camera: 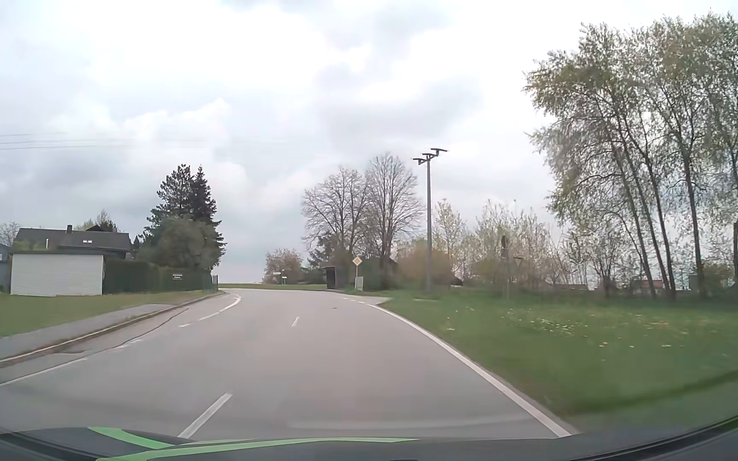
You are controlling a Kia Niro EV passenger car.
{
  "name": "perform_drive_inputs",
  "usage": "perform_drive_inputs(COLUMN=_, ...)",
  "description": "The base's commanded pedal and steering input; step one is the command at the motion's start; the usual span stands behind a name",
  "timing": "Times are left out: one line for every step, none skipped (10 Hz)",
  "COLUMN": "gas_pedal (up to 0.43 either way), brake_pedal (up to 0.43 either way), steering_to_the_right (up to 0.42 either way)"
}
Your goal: Follow the waypoints while adhering to traffic rules and regulations
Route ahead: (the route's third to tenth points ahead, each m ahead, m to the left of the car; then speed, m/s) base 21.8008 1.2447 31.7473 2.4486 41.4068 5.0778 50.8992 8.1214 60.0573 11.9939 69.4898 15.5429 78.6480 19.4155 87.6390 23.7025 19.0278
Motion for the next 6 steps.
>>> perform_drive_inputs(gas_pedal=0.189, brake_pedal=0.000, steering_to_the_right=-0.025)
perform_drive_inputs(gas_pedal=0.189, brake_pedal=0.000, steering_to_the_right=-0.027)
perform_drive_inputs(gas_pedal=0.189, brake_pedal=0.000, steering_to_the_right=-0.029)
perform_drive_inputs(gas_pedal=0.189, brake_pedal=0.000, steering_to_the_right=-0.030)
perform_drive_inputs(gas_pedal=0.189, brake_pedal=0.000, steering_to_the_right=-0.031)
perform_drive_inputs(gas_pedal=0.189, brake_pedal=0.000, steering_to_the_right=-0.034)
